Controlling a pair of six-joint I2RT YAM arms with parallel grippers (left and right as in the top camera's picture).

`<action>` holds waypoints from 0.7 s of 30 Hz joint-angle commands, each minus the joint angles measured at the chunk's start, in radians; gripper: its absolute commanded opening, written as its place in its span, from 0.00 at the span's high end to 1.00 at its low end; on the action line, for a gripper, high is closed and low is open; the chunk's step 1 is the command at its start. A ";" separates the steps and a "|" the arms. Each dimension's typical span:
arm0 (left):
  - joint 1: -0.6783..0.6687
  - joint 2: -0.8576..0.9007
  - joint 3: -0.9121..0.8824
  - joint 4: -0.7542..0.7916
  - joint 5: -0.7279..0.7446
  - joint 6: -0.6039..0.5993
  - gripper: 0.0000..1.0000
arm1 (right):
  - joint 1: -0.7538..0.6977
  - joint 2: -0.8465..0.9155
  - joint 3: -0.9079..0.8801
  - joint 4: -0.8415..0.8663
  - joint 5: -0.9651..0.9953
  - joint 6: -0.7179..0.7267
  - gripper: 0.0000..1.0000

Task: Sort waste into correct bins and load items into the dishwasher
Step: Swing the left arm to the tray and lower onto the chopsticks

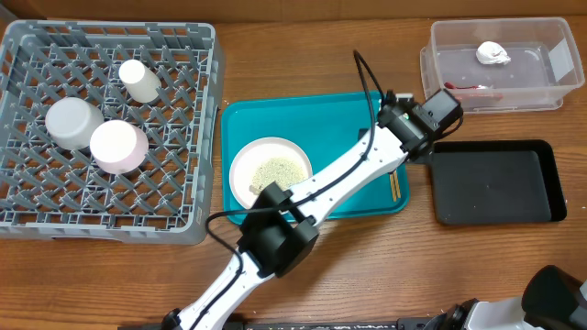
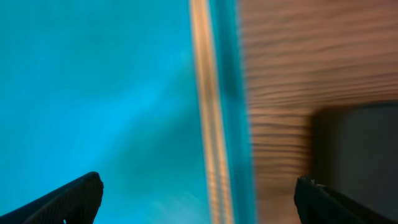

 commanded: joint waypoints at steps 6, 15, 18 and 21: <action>0.032 0.051 -0.003 -0.030 -0.057 -0.041 0.29 | 0.002 -0.005 0.000 0.005 0.007 0.008 0.00; 0.035 0.103 -0.003 0.013 -0.026 -0.063 0.24 | 0.002 -0.005 0.000 0.005 0.007 0.008 0.00; 0.034 0.113 -0.003 0.032 -0.004 -0.072 0.27 | 0.002 -0.005 0.000 0.005 0.007 0.008 0.00; 0.034 0.117 -0.003 0.032 -0.003 -0.085 0.28 | 0.002 -0.005 0.000 0.005 0.007 0.008 0.00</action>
